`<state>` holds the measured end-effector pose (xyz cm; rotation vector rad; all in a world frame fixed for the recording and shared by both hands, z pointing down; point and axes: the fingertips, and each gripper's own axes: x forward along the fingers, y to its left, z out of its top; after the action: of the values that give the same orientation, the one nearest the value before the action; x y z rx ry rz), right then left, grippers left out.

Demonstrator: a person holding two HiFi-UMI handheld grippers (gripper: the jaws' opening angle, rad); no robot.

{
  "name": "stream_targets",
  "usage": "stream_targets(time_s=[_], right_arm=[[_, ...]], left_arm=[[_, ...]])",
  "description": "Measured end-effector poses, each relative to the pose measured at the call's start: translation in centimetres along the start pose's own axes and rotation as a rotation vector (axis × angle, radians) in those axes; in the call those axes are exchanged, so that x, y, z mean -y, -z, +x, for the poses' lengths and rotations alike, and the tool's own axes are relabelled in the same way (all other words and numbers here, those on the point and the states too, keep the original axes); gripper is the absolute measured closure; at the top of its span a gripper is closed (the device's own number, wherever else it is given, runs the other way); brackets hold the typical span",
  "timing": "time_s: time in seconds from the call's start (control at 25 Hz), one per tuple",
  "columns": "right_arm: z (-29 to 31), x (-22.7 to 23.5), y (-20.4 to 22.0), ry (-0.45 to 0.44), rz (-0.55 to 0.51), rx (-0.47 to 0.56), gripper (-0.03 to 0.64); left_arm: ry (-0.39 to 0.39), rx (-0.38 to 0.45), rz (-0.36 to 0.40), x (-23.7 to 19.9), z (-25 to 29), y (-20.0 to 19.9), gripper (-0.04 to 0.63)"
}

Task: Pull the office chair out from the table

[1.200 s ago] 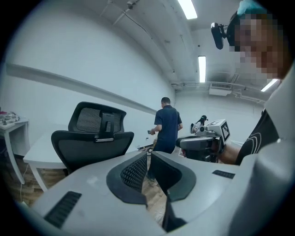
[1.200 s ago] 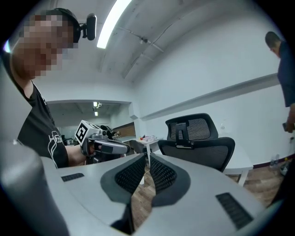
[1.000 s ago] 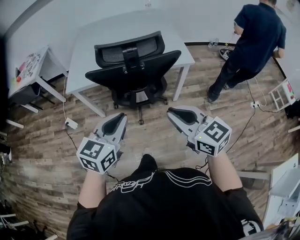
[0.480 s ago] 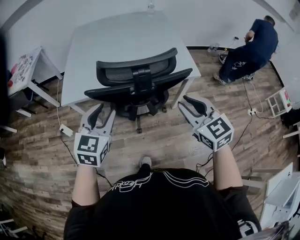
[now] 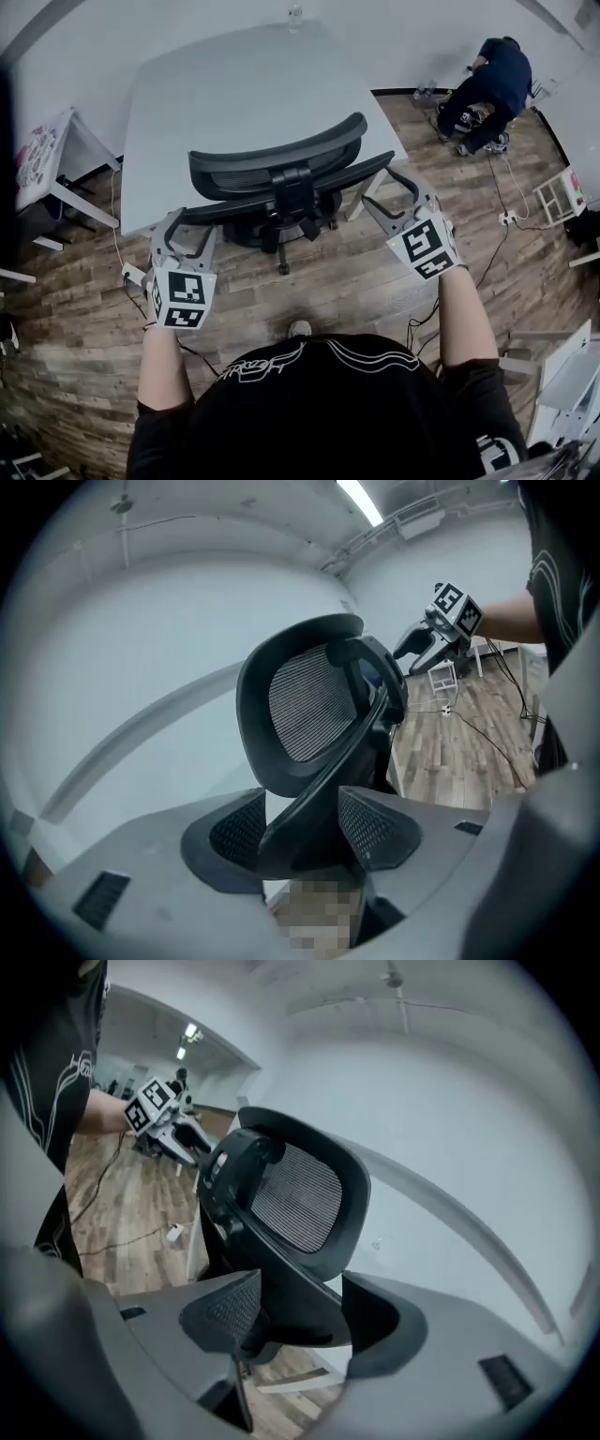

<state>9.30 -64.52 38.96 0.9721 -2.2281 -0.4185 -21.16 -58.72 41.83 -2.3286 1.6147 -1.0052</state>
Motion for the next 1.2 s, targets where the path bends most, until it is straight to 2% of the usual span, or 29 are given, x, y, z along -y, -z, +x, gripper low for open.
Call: stream_targets(time_s=[0.16, 0.36, 0.56, 0.64, 0.76, 0.8, 1.04, 1.2], right_arm=[[2.4, 1.0, 2.0, 0.049, -0.179, -0.105, 0.344], [4.7, 2.1, 4.7, 0.071, -0.393, -0.242, 0.344], [6.4, 3.6, 6.1, 0.085, -0.517, -0.313, 0.344], [7.0, 3.8, 6.1, 0.084, -0.564, -0.318, 0.344], [7.6, 4.2, 6.7, 0.071, -0.579, -0.335, 0.344], [7.7, 4.5, 6.9, 0.071, -0.576, -0.341, 0.344], [8.7, 4.2, 7.2, 0.050, -0.608, -0.346, 0.345], [8.9, 4.3, 7.3, 0.071, -0.635, -0.326, 0.360]], left_arm=[[-0.004, -0.035, 0.071, -0.8, 1.3, 1.2, 0.374], [0.023, -0.067, 0.209, -0.9, 2.1, 2.3, 0.374], [0.088, -0.038, 0.227, -0.8, 2.4, 2.4, 0.374], [0.100, -0.053, 0.278, -0.7, 2.6, 2.7, 0.374], [0.085, -0.095, 0.412, -0.6, 3.4, 3.2, 0.374], [0.080, -0.096, 0.435, -0.6, 3.6, 3.2, 0.374], [0.120, -0.086, 0.432, 0.2, 4.4, 2.7, 0.376], [0.132, -0.084, 0.434, 0.3, 4.5, 2.8, 0.377]])
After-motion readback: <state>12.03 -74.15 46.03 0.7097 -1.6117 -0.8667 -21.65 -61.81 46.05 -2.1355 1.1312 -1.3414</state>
